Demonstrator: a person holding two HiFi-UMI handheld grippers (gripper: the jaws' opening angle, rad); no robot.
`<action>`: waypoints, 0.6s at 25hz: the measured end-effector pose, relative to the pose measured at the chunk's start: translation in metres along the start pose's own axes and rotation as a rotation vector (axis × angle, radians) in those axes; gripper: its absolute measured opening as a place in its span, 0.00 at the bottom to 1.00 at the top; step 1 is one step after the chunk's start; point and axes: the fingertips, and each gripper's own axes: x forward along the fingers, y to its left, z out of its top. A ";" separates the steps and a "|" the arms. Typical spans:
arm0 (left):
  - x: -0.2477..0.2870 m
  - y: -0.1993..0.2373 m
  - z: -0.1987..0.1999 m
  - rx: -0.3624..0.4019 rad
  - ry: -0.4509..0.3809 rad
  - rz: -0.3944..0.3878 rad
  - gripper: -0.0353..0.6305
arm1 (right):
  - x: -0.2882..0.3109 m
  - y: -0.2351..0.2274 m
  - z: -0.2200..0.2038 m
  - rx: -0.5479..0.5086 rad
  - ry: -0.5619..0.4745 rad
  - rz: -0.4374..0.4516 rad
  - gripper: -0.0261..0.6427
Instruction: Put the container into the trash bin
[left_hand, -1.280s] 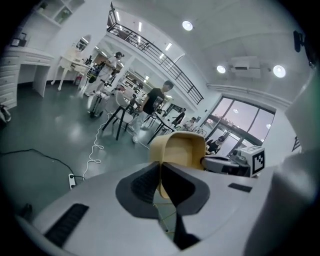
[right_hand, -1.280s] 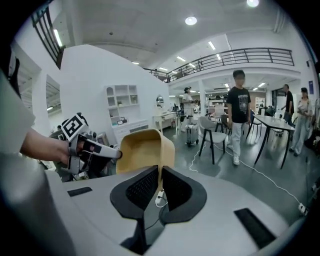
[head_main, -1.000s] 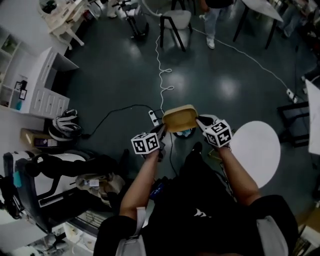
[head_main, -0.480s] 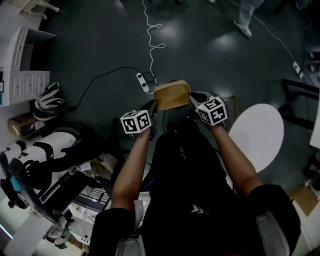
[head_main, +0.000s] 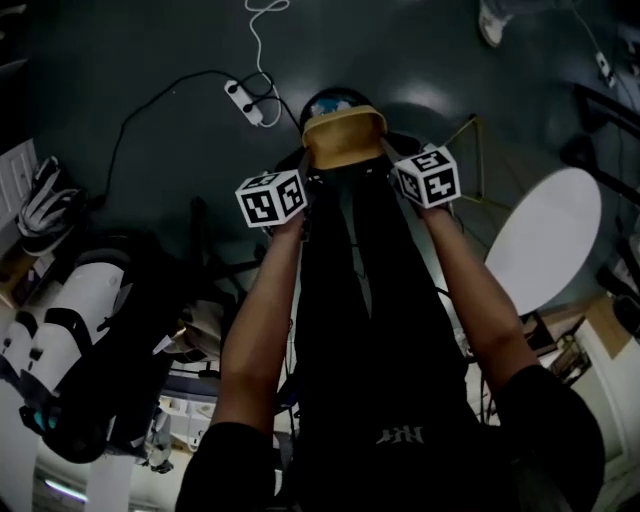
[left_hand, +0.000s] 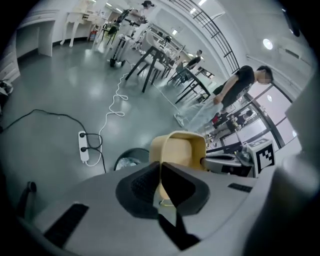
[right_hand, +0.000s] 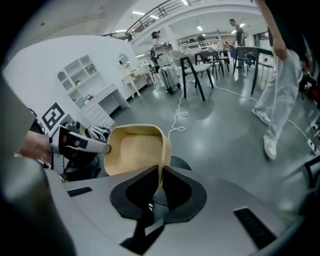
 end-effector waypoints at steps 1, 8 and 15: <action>0.011 0.006 -0.008 -0.004 0.015 0.006 0.08 | 0.011 -0.007 -0.010 0.016 0.009 -0.017 0.12; 0.070 0.058 -0.064 -0.062 0.098 0.079 0.08 | 0.080 -0.028 -0.067 0.062 0.055 -0.062 0.12; 0.121 0.102 -0.086 -0.050 0.156 0.133 0.07 | 0.130 -0.044 -0.103 0.062 0.100 -0.070 0.12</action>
